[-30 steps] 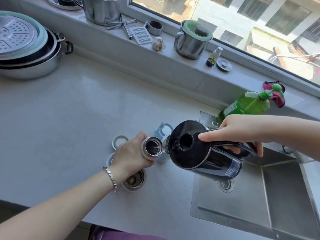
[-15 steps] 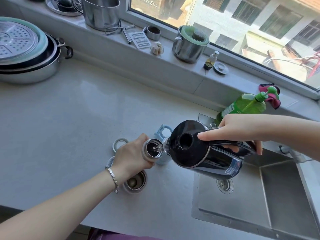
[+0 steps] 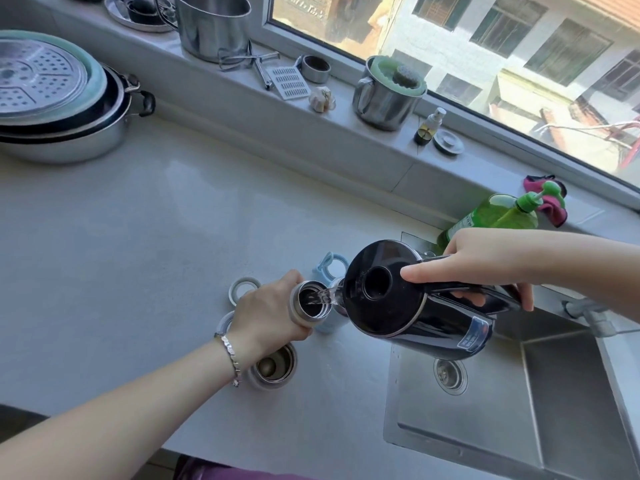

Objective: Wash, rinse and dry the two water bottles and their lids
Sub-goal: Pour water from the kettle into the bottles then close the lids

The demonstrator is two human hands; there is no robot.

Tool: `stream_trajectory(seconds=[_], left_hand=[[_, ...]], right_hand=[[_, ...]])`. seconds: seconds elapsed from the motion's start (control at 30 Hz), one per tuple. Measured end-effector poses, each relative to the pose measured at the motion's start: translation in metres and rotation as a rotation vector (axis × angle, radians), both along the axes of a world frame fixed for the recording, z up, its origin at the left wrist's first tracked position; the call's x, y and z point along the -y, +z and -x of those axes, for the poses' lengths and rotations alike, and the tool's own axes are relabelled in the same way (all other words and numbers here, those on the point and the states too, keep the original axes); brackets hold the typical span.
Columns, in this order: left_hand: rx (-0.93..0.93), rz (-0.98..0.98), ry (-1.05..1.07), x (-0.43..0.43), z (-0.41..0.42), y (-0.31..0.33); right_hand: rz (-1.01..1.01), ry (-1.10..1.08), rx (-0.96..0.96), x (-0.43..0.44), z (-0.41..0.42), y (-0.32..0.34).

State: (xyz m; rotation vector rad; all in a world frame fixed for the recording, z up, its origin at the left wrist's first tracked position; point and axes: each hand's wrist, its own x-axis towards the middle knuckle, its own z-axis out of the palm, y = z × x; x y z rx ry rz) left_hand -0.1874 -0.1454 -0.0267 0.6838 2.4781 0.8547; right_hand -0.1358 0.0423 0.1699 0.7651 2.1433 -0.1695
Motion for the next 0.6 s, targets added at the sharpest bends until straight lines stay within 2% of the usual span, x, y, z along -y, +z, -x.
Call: stream_trajectory(seconds=[0.6], left_hand=[[-0.025, 0.002, 0.006, 0.002, 0.003, -0.001]], right_hand=[[-0.088, 0.051, 0.026, 0.011, 0.011, 0.006]])
